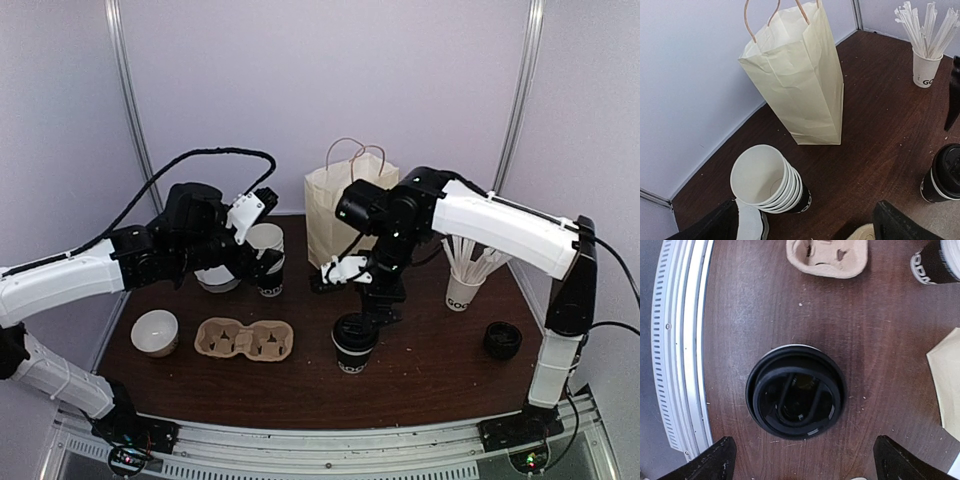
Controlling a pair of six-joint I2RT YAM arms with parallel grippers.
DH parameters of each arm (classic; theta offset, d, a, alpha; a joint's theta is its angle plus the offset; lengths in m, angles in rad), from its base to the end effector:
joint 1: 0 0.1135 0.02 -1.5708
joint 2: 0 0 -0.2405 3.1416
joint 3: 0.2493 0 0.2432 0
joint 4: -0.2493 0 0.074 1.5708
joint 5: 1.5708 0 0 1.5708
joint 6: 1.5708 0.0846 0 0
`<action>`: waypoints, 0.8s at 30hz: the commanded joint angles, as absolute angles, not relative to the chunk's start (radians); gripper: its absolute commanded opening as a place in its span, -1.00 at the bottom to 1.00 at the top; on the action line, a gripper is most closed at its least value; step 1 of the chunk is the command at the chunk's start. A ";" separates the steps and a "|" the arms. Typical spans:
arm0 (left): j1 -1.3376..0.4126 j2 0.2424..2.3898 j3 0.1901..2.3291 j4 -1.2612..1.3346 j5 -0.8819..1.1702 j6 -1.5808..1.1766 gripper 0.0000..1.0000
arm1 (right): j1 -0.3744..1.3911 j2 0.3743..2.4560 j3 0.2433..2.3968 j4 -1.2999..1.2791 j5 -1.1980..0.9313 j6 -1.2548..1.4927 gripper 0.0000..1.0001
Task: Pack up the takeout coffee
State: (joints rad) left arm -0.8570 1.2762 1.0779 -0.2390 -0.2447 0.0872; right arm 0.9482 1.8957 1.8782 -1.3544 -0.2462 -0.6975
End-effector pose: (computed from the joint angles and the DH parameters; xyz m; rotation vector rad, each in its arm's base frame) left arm 0.2345 -0.2394 0.2899 0.7689 1.8494 -0.2496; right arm 0.1957 0.3080 0.2443 -2.1869 1.9793 0.3988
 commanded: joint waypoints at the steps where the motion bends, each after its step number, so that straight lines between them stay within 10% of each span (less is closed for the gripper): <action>1: -0.867 1.332 1.182 -0.321 -0.198 -0.030 0.93 | 0.873 1.731 1.824 -1.293 -0.276 -0.653 0.99; 9: -0.902 1.425 1.289 -0.502 -0.024 -0.285 0.61 | 0.667 1.477 1.509 -0.940 -0.429 -0.427 0.99; 24: -1.005 1.557 1.228 -0.404 0.100 -0.601 0.70 | 0.591 1.619 1.289 -0.831 -0.806 -0.290 0.65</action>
